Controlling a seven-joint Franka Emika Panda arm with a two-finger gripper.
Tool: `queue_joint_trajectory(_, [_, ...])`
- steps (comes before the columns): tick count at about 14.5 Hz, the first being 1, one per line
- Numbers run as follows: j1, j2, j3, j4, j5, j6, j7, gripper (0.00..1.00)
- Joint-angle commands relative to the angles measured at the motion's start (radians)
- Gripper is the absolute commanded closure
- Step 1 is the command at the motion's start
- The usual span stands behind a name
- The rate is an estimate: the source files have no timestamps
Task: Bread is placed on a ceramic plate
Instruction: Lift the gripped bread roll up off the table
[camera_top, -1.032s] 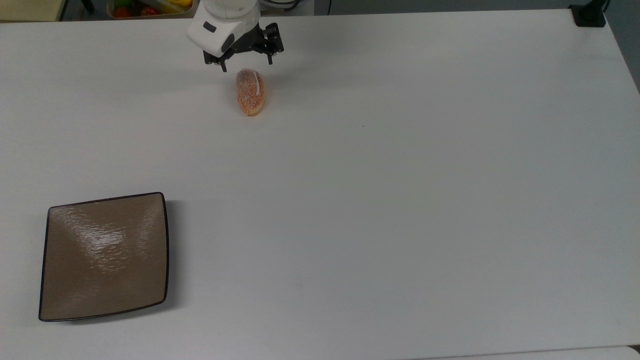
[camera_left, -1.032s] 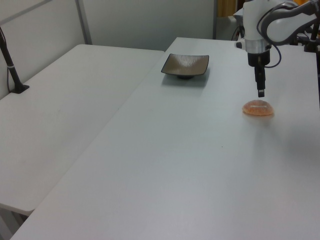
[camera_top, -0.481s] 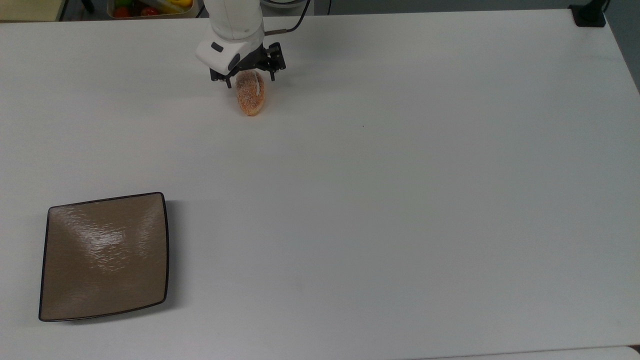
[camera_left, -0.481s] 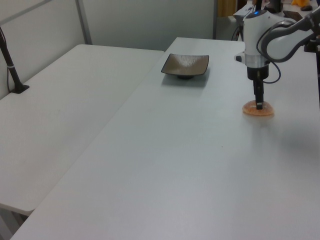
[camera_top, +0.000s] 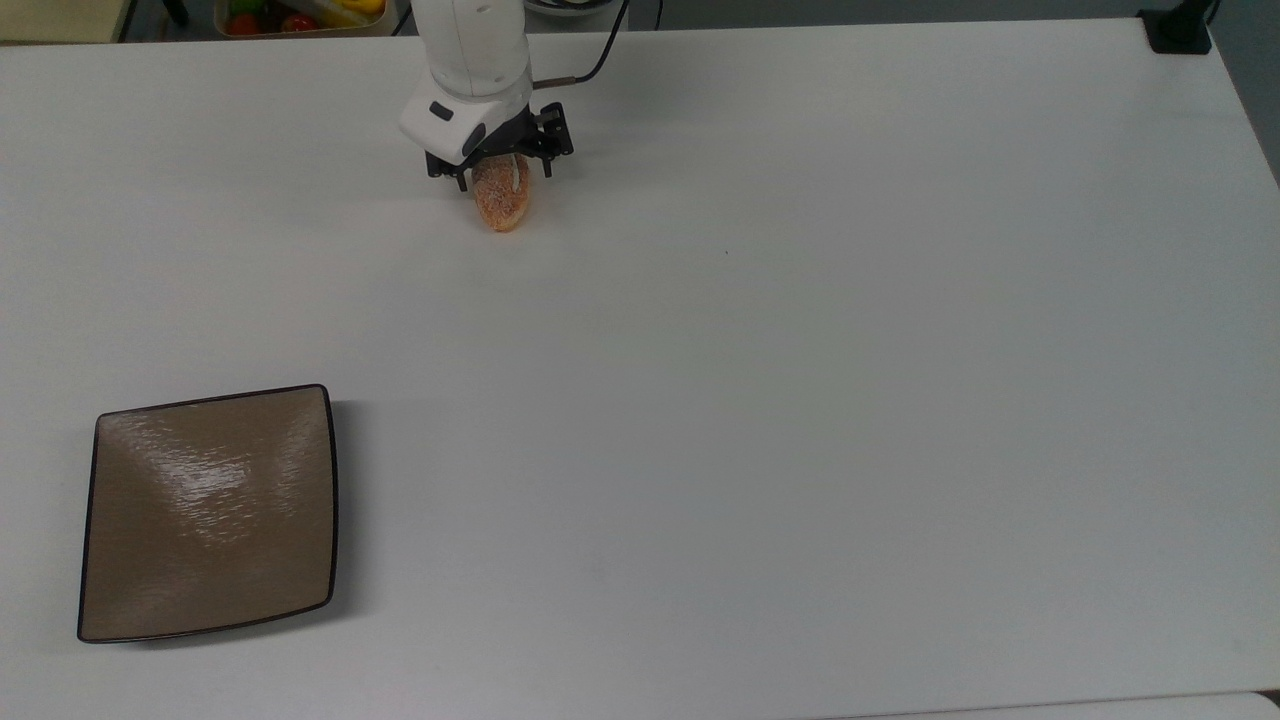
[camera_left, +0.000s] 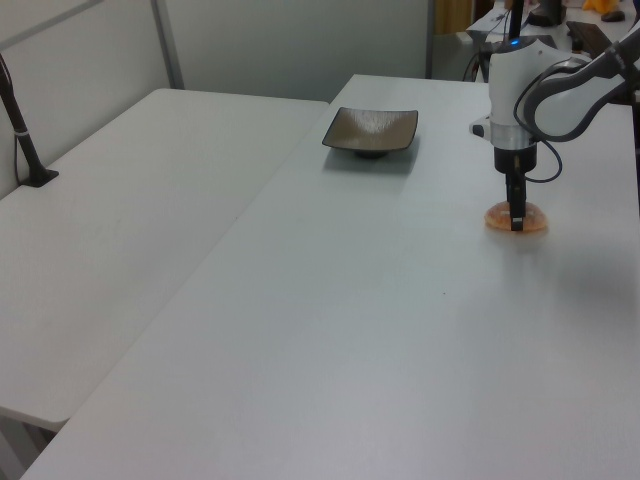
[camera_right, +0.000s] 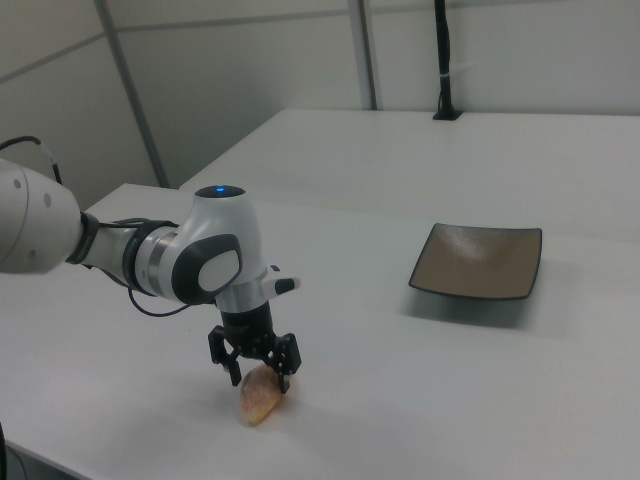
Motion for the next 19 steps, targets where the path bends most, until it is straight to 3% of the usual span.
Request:
queue_joint_trajectory(1, [0.001,-0.004,-0.002,-0.023,-0.030,0.028,0.010,0.29])
queue_joint_trajectory(5, [-0.006,-0.011,-0.002,-0.021,-0.030,0.022,0.012,0.68])
queue_joint_trajectory(7, [-0.020,-0.024,-0.002,-0.010,-0.030,0.012,0.012,0.78])
queue_joint_trajectory(11, [-0.048,-0.035,-0.002,0.083,-0.030,-0.112,0.010,0.78])
queue_joint_trajectory(16, [-0.109,-0.001,-0.001,0.308,-0.024,-0.283,-0.017,0.78])
queue_joint_trajectory(19, [-0.155,0.075,-0.001,0.477,-0.011,-0.338,-0.048,0.78])
